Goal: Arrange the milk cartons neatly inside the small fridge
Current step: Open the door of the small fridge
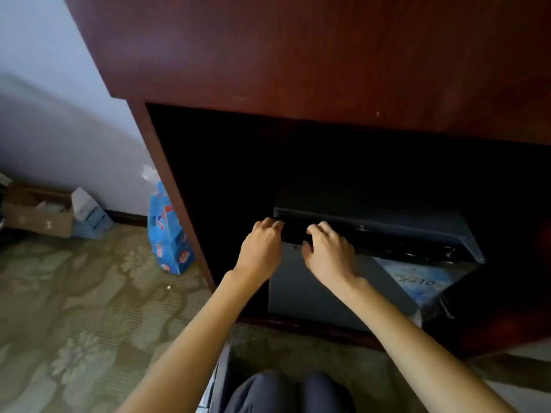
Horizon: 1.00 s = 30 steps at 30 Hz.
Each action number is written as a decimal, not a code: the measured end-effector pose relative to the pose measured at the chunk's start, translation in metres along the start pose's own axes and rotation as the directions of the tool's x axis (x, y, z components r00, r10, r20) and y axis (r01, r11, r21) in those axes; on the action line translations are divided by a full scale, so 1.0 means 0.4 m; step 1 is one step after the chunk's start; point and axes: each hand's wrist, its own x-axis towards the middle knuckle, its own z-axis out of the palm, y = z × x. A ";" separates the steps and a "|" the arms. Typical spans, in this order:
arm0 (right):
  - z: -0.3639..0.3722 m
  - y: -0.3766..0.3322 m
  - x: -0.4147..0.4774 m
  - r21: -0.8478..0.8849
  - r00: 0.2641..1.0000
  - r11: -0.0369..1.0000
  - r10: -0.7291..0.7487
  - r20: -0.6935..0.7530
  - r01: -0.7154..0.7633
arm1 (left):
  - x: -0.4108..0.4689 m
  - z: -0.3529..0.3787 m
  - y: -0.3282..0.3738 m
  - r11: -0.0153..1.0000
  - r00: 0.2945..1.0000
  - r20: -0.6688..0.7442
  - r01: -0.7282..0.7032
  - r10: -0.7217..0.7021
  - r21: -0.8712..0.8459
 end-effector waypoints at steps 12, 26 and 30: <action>0.173 0.093 -0.002 -0.017 0.886 0.994 -0.107 -0.451 0.111 | 0.030 0.199 -0.015 0.966 0.930 -0.278 -0.203 0.242 0.160; 0.127 0.058 -0.132 0.081 0.956 0.996 -0.007 -0.292 0.032 | -0.116 0.156 0.020 0.967 0.974 -0.117 -0.169 0.193 0.193; 0.131 0.089 -0.275 0.072 0.925 0.984 -0.125 -0.360 0.161 | -0.267 0.148 0.024 0.950 0.949 -0.138 -0.259 0.284 0.175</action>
